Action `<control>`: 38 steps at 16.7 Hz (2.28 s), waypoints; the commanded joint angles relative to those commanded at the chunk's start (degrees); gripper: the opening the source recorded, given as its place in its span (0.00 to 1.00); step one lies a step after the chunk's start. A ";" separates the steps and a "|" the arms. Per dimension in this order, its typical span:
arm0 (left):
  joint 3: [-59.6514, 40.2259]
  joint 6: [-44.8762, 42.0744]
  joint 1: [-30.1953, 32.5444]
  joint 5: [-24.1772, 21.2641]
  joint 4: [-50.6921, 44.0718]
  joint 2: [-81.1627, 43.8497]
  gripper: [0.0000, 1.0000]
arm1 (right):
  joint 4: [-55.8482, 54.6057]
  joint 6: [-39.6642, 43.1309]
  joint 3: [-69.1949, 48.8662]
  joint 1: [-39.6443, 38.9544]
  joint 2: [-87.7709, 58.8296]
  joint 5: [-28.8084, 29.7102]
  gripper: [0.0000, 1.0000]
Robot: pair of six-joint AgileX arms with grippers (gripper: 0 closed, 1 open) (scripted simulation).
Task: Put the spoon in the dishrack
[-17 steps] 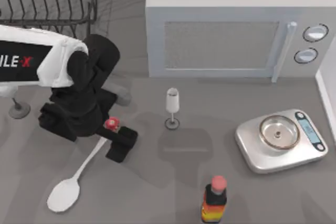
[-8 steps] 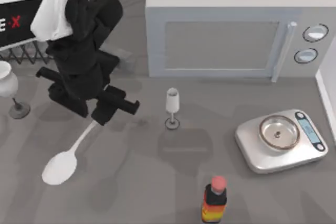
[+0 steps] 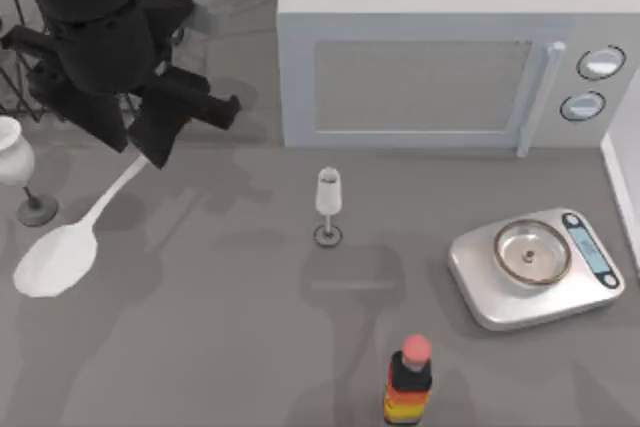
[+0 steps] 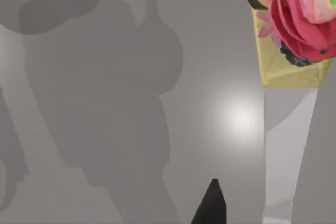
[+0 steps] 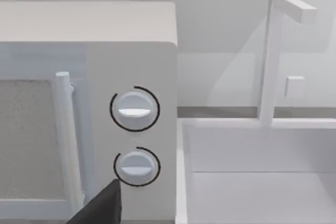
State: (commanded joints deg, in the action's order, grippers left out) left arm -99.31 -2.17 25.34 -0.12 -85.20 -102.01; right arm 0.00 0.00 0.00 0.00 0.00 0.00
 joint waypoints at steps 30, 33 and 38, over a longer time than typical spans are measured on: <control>35.50 1.45 -35.71 -11.74 72.28 50.99 0.00 | 0.00 0.00 0.00 0.00 0.00 0.00 1.00; 35.26 1.33 -35.50 -11.63 72.15 50.84 0.00 | 0.00 0.00 0.00 0.00 0.00 0.00 1.00; 35.36 1.39 -34.68 -11.37 78.47 44.73 0.00 | 0.00 0.00 0.00 0.00 0.00 0.00 1.00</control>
State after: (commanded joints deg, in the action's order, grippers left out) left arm -63.95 -0.78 -9.35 -11.49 -6.73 -57.28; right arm 0.00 0.00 0.00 0.00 0.00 0.00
